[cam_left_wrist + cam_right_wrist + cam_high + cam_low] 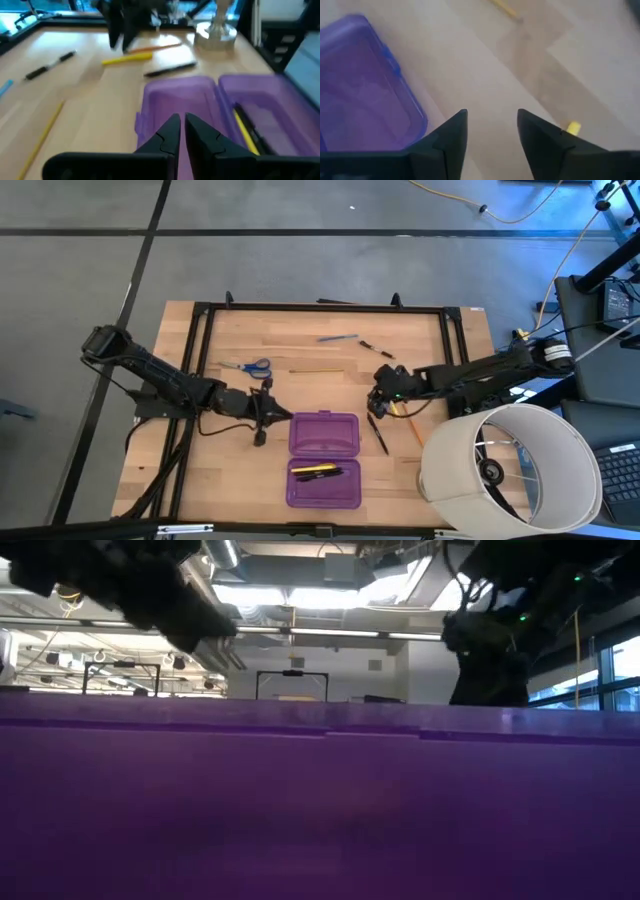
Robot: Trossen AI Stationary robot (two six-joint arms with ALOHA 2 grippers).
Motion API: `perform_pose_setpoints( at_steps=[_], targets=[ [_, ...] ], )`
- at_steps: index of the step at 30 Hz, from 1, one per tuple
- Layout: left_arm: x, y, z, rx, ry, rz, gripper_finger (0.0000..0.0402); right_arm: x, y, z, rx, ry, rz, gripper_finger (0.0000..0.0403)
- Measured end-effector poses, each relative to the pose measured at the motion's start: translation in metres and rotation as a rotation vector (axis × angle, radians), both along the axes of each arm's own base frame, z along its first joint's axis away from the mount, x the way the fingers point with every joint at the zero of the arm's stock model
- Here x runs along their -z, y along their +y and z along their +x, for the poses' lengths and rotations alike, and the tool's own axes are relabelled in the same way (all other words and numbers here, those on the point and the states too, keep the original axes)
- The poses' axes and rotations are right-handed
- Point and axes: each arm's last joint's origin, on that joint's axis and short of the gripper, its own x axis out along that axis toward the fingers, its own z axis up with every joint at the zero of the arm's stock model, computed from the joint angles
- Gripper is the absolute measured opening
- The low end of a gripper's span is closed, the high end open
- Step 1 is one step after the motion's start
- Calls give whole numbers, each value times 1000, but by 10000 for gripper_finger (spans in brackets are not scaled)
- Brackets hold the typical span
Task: Pick & place school supplies into a supply box
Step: Put the black pen into the violet supply box
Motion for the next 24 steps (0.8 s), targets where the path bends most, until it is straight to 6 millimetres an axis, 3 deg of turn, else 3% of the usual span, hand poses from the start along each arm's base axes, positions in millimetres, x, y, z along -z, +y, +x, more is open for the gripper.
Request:
perform_pose_setpoints(
  at_steps=[5, 11, 17, 24],
  targets=[
    [-23, 9, -17, 84, -43, -33, 20, 6, 10, 22, -71, 52, 52, 176],
    [-44, 16, -43, 42, -99, -8, 22, 6, 26, 47, -111, 156, 38, 176],
    [-52, 19, -51, -4, -140, 14, 20, 3, 34, 51, 6, 326, 54, 176],
    [-49, 19, -51, 9, -122, 64, 24, 15, 48, 51, 45, 389, 128, 176]
  ],
)
